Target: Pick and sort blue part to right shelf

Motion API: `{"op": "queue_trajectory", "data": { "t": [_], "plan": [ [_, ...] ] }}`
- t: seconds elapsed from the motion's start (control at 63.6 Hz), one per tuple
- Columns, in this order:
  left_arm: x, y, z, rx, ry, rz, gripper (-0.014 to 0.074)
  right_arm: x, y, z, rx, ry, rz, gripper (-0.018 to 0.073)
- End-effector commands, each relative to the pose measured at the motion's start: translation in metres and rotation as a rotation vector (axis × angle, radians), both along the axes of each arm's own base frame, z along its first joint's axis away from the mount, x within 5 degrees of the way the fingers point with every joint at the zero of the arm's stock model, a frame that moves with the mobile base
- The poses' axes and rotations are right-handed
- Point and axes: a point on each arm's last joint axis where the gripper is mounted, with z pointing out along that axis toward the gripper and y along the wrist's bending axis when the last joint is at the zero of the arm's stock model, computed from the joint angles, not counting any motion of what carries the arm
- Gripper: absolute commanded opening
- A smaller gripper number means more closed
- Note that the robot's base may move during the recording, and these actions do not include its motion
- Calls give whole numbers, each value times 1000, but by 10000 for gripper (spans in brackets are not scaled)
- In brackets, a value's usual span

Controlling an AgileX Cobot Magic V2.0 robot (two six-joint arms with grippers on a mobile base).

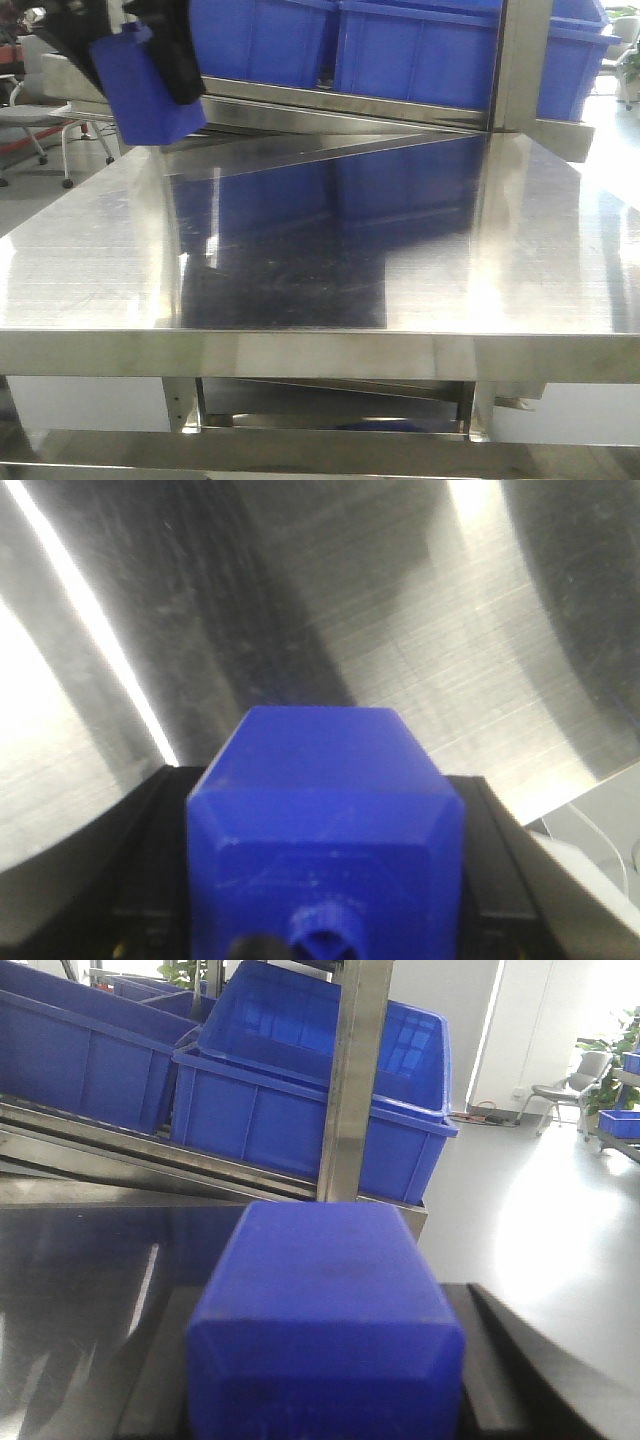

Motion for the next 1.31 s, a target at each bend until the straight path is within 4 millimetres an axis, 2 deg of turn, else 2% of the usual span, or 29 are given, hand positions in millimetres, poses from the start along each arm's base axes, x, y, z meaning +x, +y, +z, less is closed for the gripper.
{"op": "queue_trajectory", "data": {
  "t": [0.0,0.189,0.44,0.692,0.897,1.29],
  "plan": [
    [-15,13,29,-94,-190,17,428,-2,0,17,-12,-112,-8,382],
    [-41,37,17,-161,-394,112,428,-2,0,17,-12,-112,-8,382],
    [-93,74,-5,-358,-636,342,428,-2,0,17,-12,-112,-8,382],
    [-148,114,-22,-336,-745,453,428,-2,0,17,-12,-112,-8,382],
    [-188,131,-18,-289,-871,461,428,-2,0,17,-12,-112,-8,382],
    [-240,137,4,-330,-1046,432,428,-2,0,17,-12,-112,-8,382]
  ]
}}
